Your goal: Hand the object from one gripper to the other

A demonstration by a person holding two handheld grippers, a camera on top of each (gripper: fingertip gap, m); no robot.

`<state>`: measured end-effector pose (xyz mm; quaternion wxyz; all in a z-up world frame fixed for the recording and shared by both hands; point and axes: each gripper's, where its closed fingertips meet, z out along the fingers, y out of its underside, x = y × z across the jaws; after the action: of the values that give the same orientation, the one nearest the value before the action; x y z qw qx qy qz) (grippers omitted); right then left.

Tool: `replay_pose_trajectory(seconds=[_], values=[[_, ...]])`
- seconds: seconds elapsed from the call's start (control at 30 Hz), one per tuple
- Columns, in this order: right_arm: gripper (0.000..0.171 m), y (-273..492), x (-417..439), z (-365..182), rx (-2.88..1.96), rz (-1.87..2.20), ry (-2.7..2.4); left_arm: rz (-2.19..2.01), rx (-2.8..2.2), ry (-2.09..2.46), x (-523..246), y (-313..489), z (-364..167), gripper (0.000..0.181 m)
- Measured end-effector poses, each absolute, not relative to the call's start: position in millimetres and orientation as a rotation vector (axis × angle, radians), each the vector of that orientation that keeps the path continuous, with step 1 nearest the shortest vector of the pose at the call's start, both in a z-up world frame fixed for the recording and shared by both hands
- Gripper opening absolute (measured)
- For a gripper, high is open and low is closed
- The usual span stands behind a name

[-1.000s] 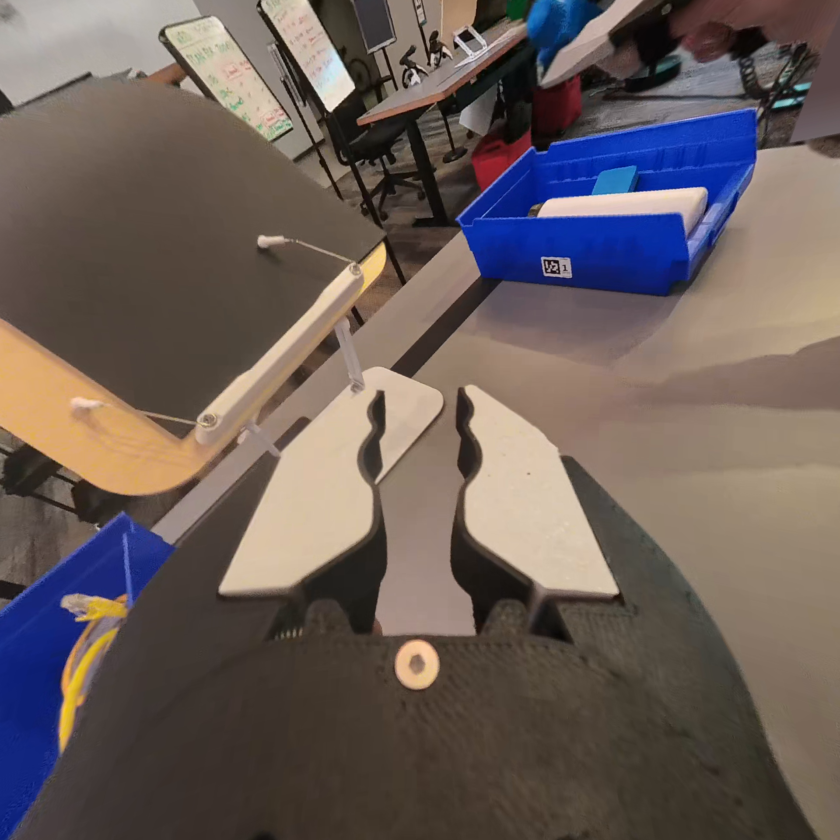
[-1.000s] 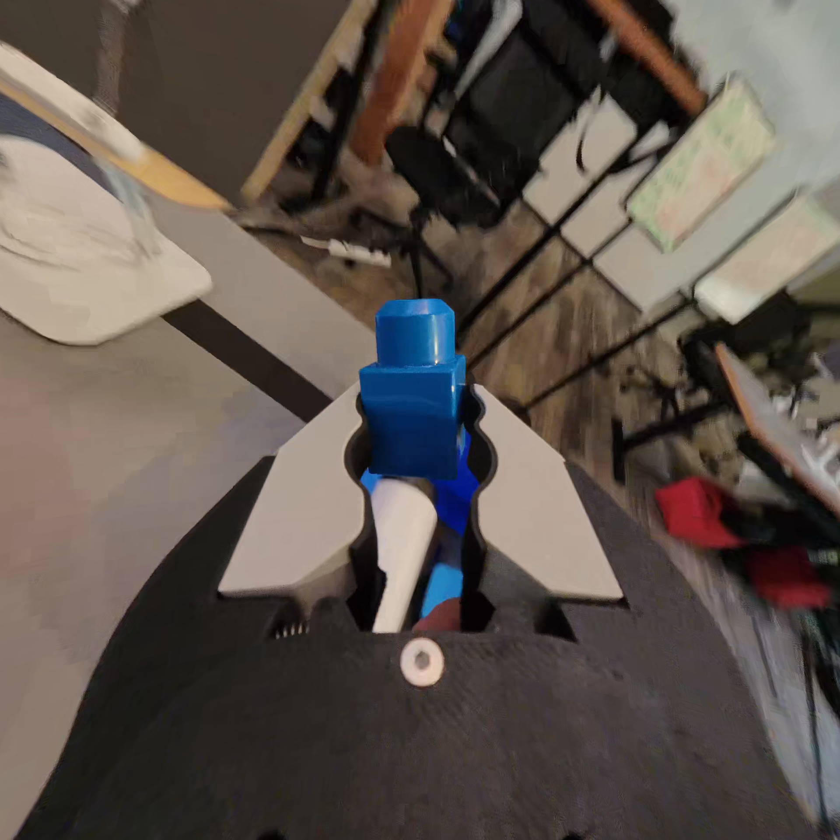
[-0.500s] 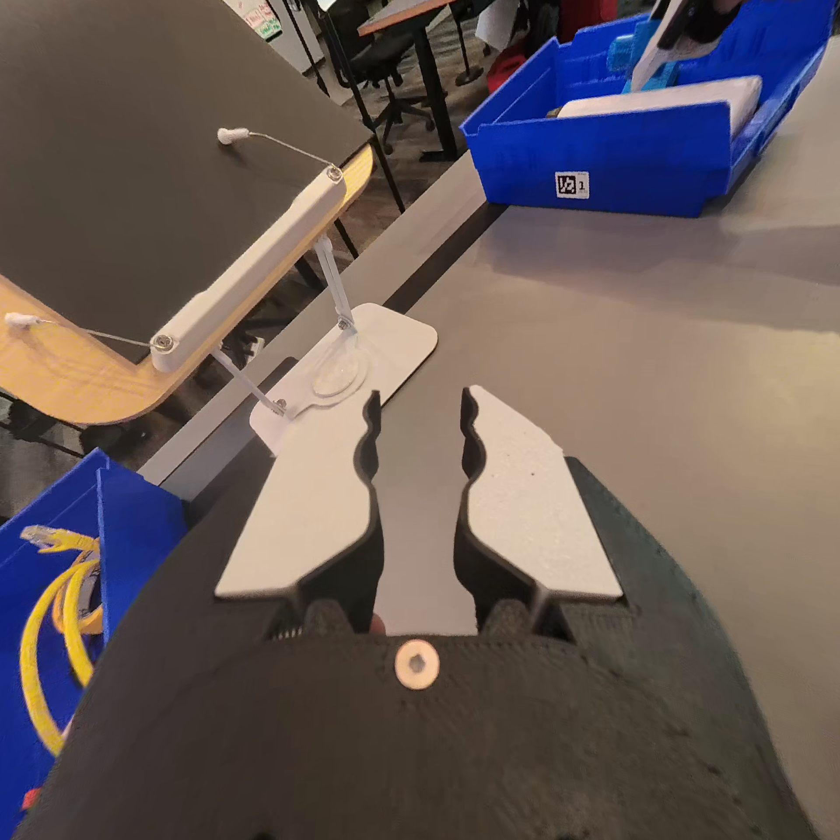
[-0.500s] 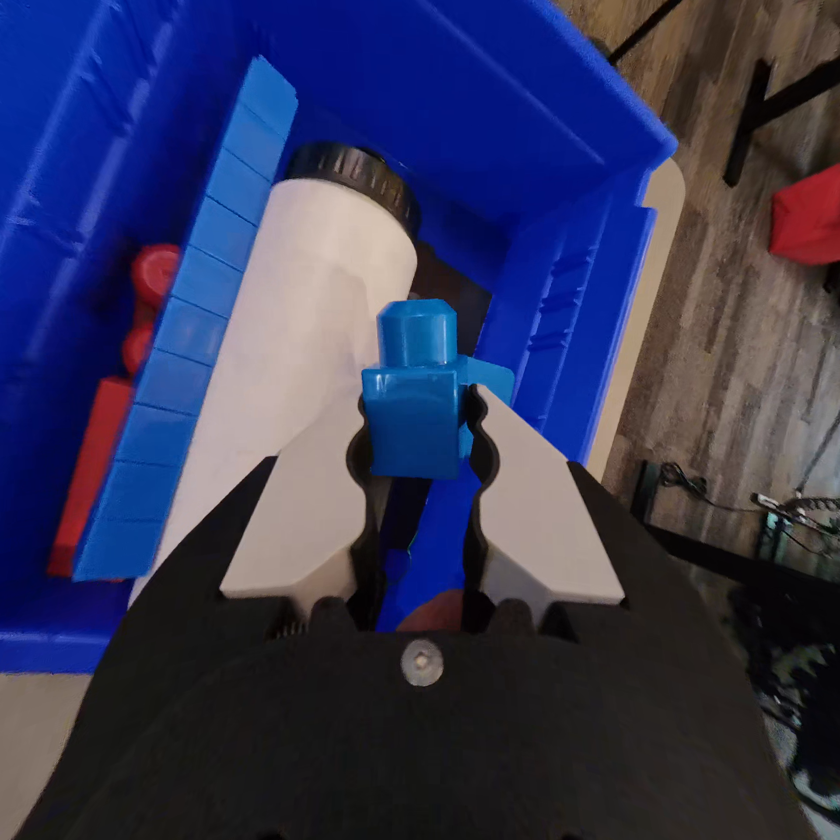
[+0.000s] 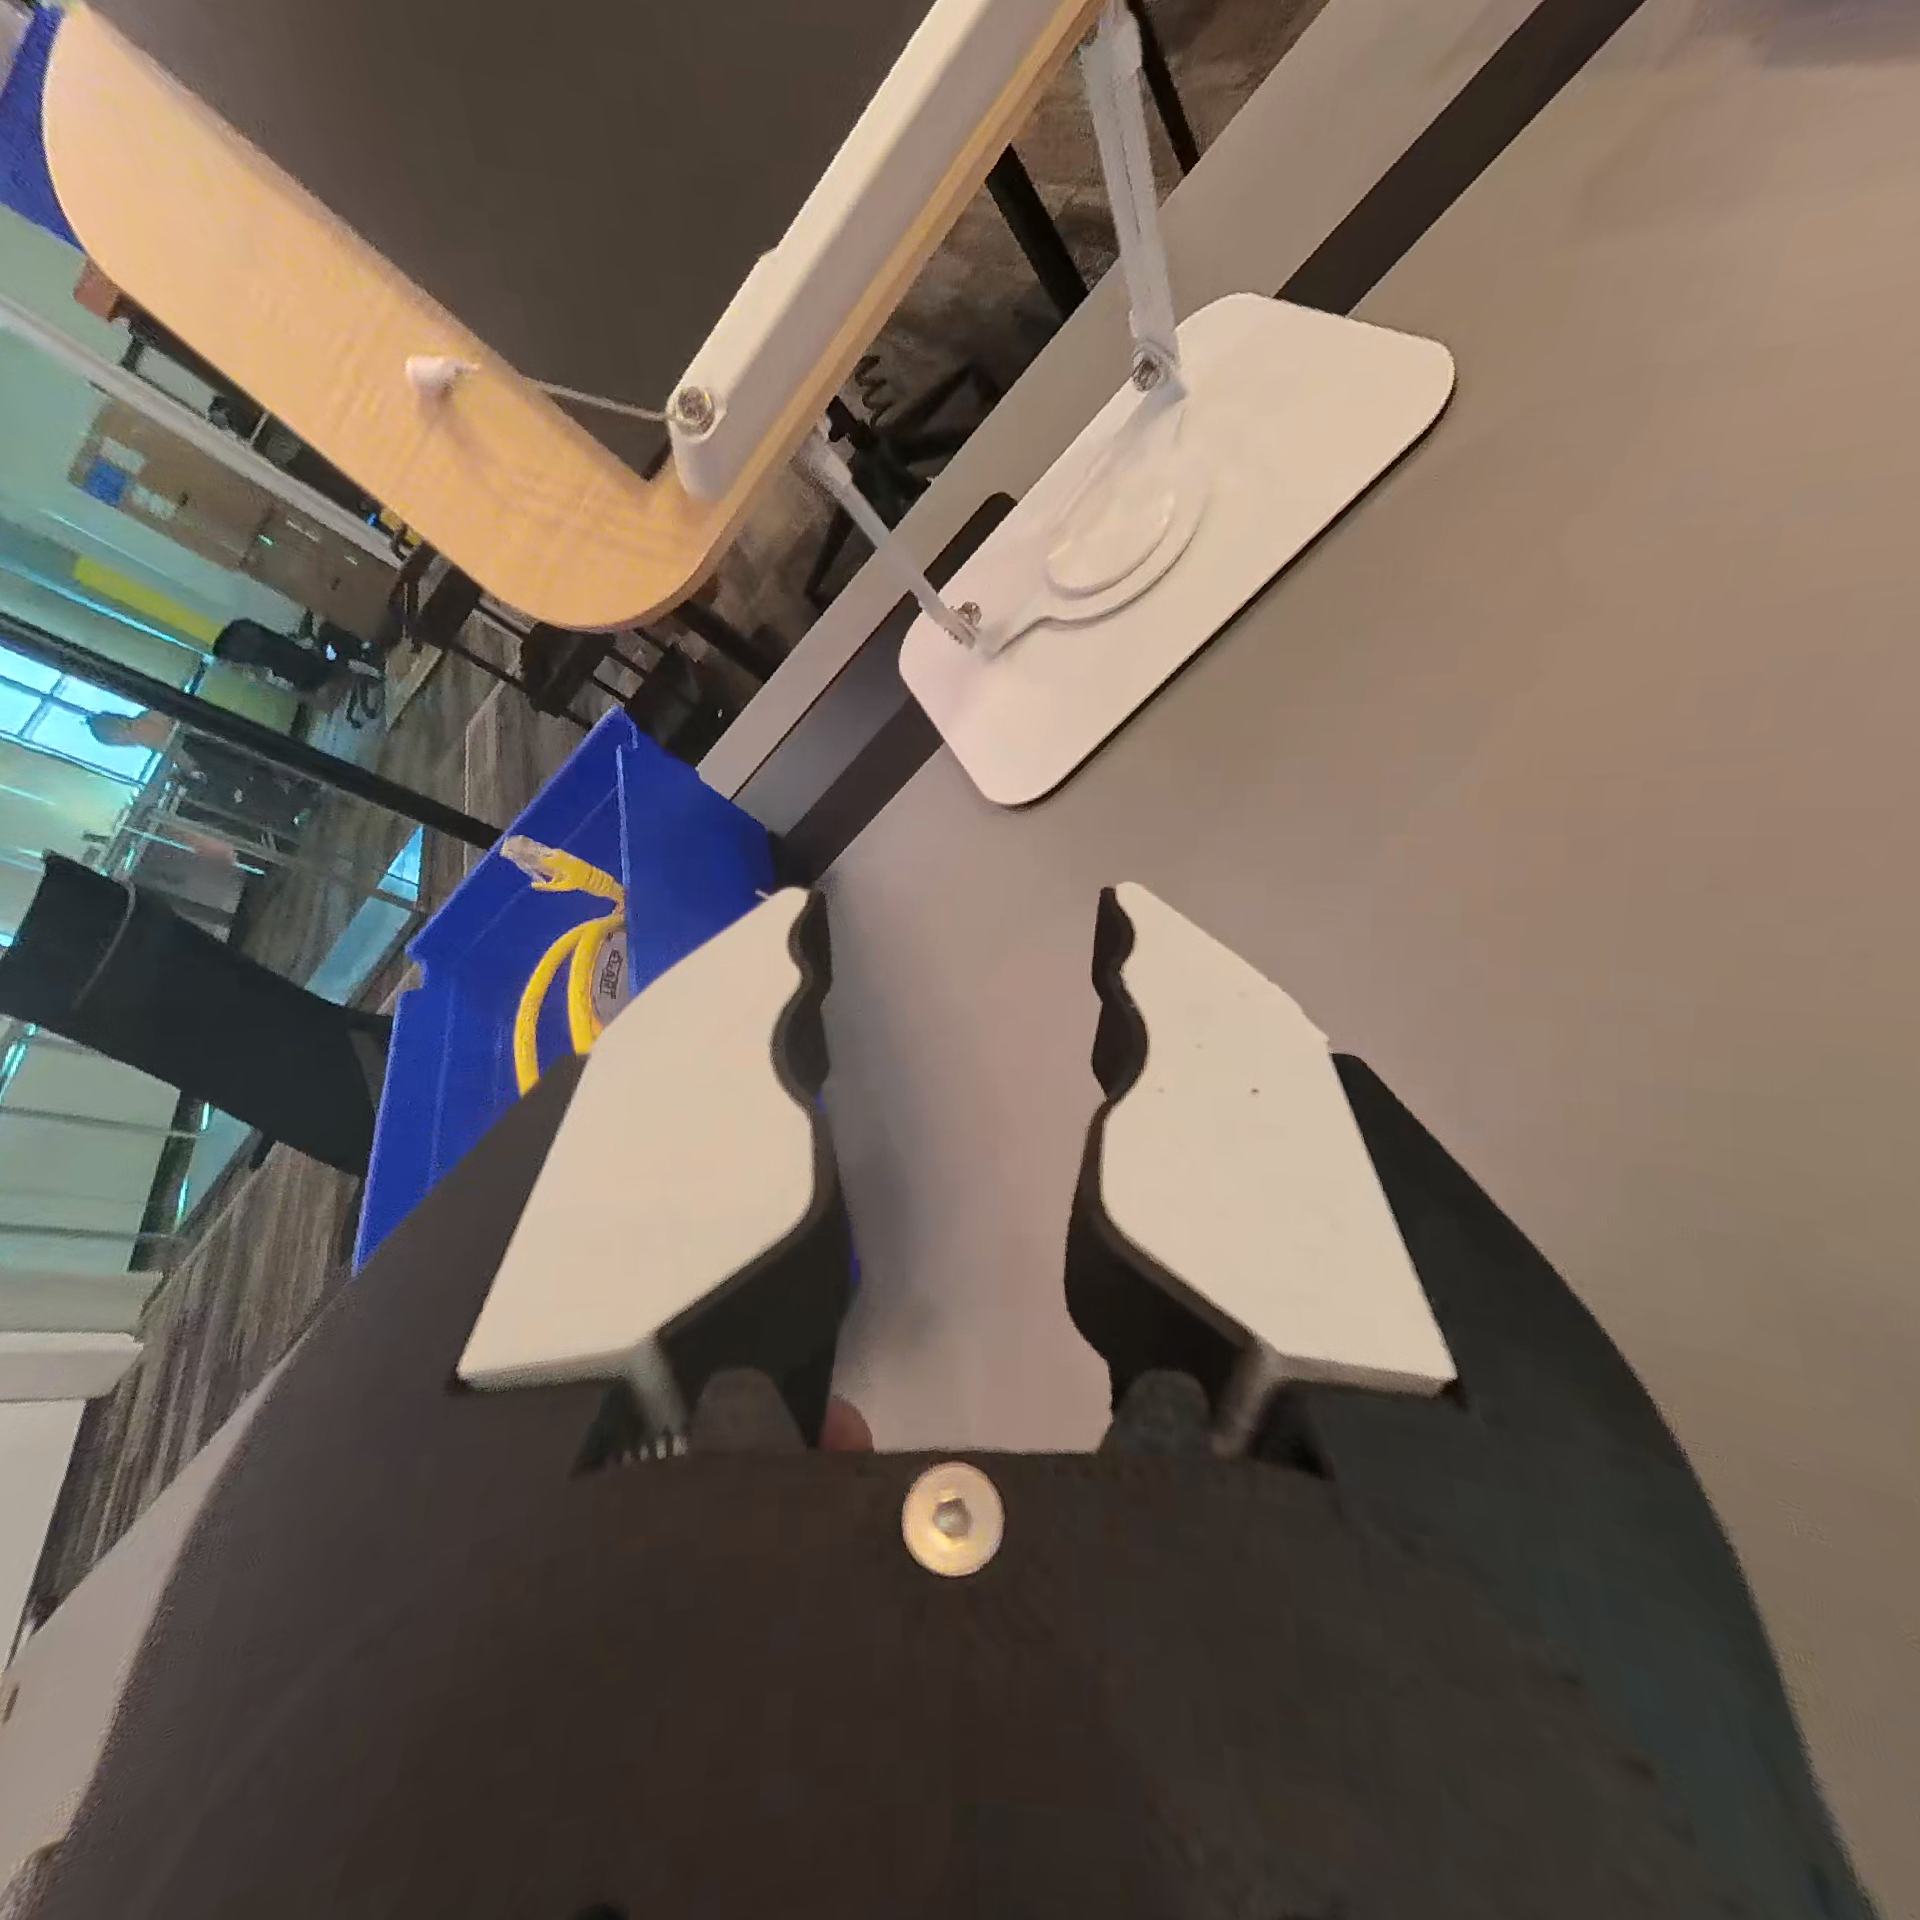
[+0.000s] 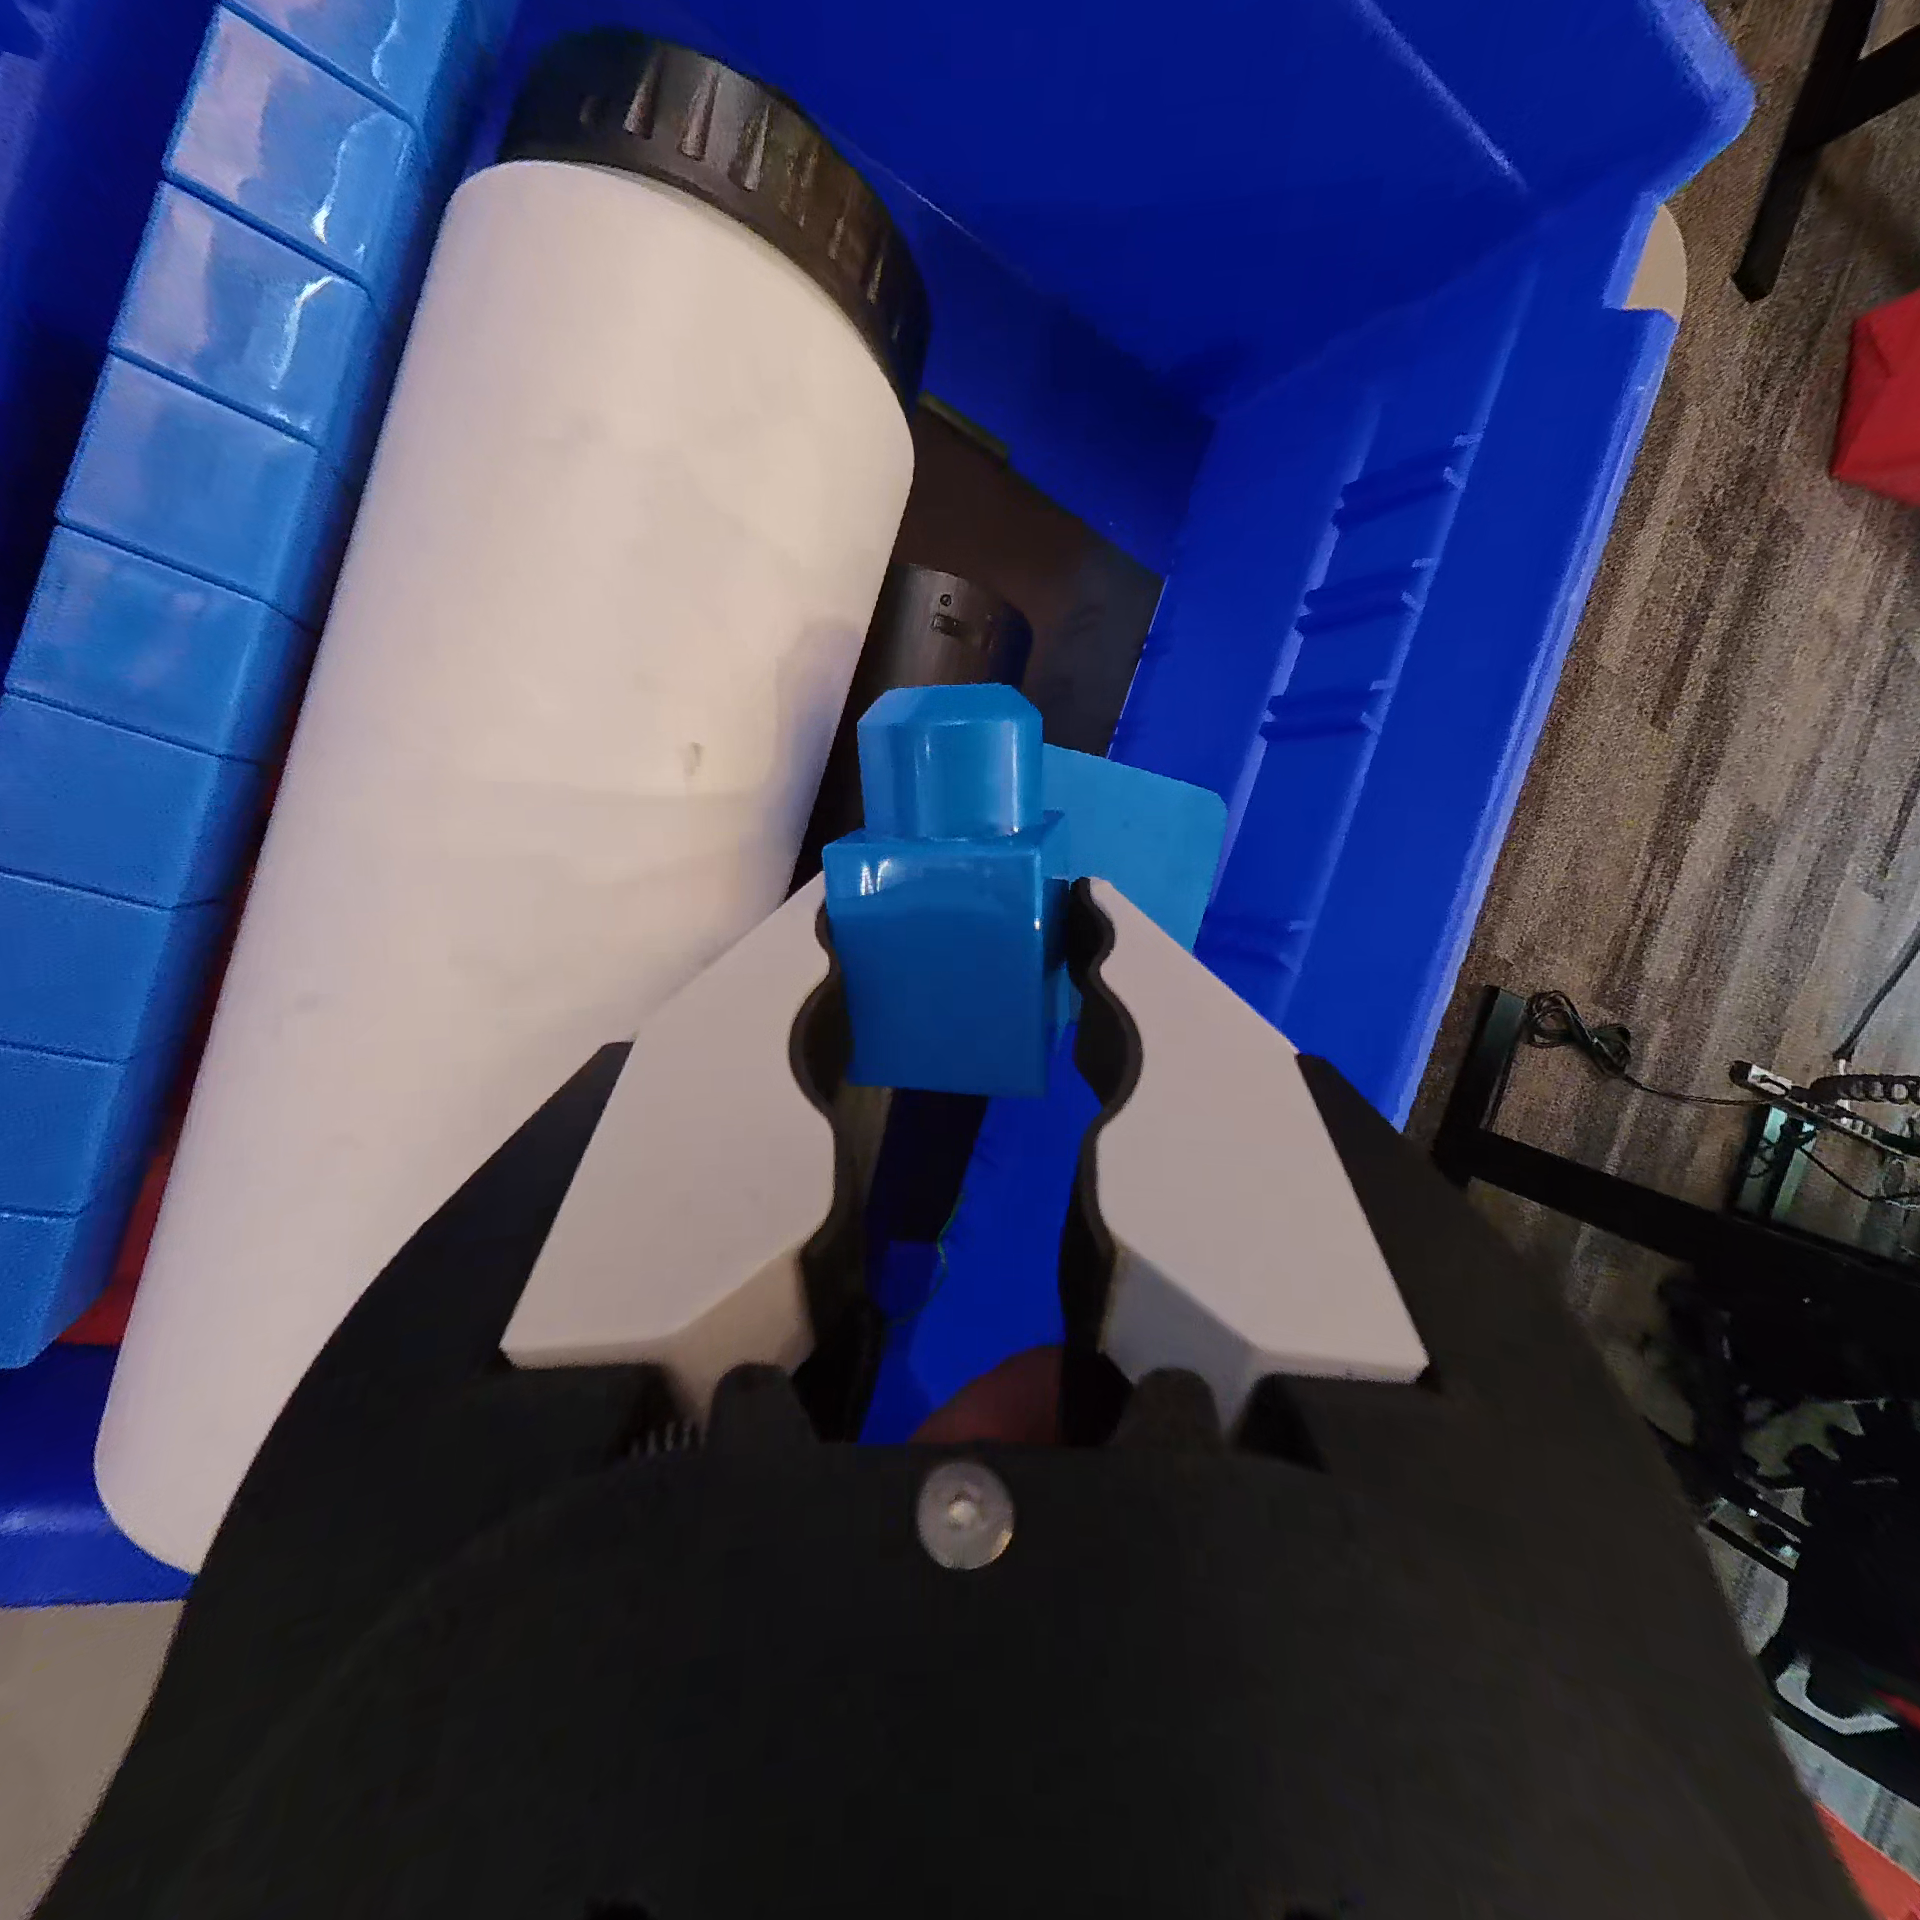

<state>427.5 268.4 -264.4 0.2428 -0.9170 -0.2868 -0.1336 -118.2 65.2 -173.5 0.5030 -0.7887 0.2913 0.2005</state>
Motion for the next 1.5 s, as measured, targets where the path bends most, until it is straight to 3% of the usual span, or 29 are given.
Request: replay_pose_trajectory(seconds=[0.57, 0.83, 0.97, 1.1, 1.17, 1.33, 1.4, 1.5], values=[[0.041, 270.1, 426.8, -264.6, -2.494, -0.319, -0.765, 0.508, -1.896, 0.682, -126.4, 67.7, -171.5, 0.053], [0.062, 269.4, 428.3, -257.3, -2.470, -0.282, -0.747, 0.557, -1.862, 0.575, -162.9, 60.2, -140.4, 0.053], [0.035, 273.5, 423.3, -248.7, -2.427, -0.261, -0.737, 0.595, -1.851, 0.507, -191.0, 54.3, -124.1, 0.053], [0.035, 273.2, 416.4, -244.2, -2.408, -0.228, -0.743, 0.640, -1.842, 0.441, -219.0, 46.2, -111.0, 0.053], [0.046, 273.3, 413.6, -241.6, -2.401, -0.207, -0.738, 0.665, -1.838, 0.416, -232.4, 41.5, -104.8, 0.052], [0.040, 276.7, 411.9, -232.2, -2.360, -0.216, -0.726, 0.719, -1.843, 0.366, -263.9, 30.1, -94.1, 0.050], [0.011, 279.7, 415.0, -225.6, -2.327, -0.262, -0.717, 0.732, -1.852, 0.355, -273.4, 27.1, -94.5, 0.049], [0.007, 279.7, 409.5, -218.1, -2.299, -0.234, -0.719, 0.744, -1.868, 0.371, -283.1, 26.0, -100.6, 0.041]])
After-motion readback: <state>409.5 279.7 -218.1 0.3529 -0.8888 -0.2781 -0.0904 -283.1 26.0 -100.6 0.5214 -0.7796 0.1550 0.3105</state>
